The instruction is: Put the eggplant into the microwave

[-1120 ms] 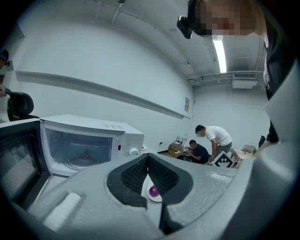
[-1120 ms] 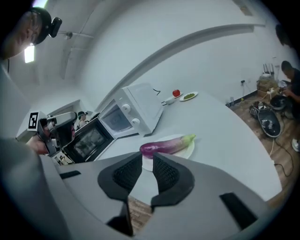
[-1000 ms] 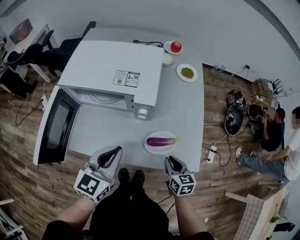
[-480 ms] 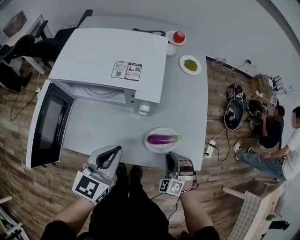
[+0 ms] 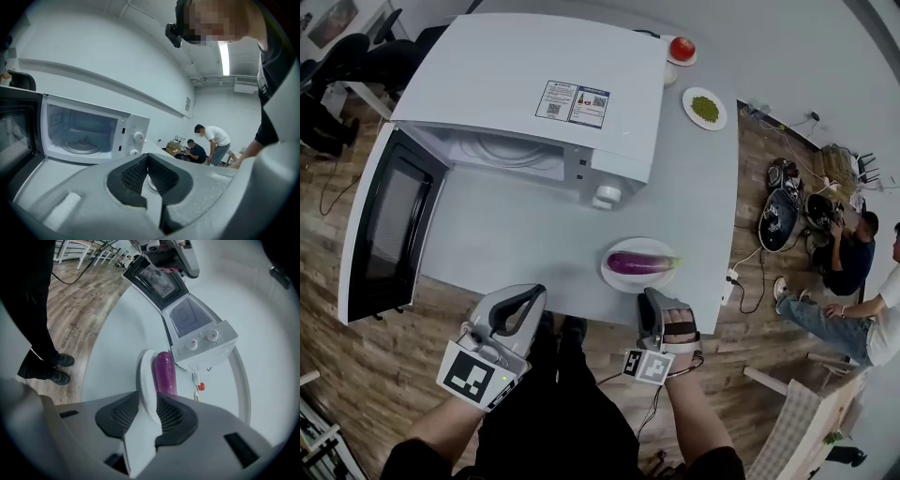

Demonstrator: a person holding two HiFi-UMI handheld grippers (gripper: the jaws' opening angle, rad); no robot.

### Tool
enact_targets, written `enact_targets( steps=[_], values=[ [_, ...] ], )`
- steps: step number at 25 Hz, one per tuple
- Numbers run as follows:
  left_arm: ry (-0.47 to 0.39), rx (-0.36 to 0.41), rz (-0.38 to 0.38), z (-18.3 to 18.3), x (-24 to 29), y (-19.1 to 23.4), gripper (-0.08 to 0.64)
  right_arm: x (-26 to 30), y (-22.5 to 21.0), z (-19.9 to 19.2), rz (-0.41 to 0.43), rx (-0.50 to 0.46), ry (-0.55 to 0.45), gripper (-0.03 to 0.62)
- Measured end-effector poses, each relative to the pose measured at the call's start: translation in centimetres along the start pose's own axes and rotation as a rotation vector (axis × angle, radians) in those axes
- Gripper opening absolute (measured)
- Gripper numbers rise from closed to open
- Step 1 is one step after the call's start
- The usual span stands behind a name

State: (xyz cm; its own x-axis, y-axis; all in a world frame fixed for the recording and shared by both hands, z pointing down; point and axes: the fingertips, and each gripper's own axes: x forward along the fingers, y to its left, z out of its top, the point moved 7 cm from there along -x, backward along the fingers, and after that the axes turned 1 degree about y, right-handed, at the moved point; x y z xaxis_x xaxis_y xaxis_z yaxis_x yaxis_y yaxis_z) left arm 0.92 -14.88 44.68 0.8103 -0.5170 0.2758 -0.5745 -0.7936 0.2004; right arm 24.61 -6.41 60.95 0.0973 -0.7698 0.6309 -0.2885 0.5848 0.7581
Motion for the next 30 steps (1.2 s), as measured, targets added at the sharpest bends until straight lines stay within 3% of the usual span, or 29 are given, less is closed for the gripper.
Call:
enact_targets(
  steps=[14, 22, 30],
  values=[
    [0.071, -0.007, 0.041, -3.6, 0.8, -0.4, 0.008, 1.2, 0.0, 0.4, -0.086, -0.020, 0.011, 0.124],
    [0.055, 0.112, 0.080, -6.4, 3.4, -2.4, 0.008, 1.7, 1.0, 0.5, -0.155, -0.031, 0.008, 0.049],
    [0.056, 0.111, 0.096, -7.5, 3.8, -3.5, 0.008, 2.0, 1.2, 0.5, -0.195, -0.062, 0.016, 0.046]
  ],
)
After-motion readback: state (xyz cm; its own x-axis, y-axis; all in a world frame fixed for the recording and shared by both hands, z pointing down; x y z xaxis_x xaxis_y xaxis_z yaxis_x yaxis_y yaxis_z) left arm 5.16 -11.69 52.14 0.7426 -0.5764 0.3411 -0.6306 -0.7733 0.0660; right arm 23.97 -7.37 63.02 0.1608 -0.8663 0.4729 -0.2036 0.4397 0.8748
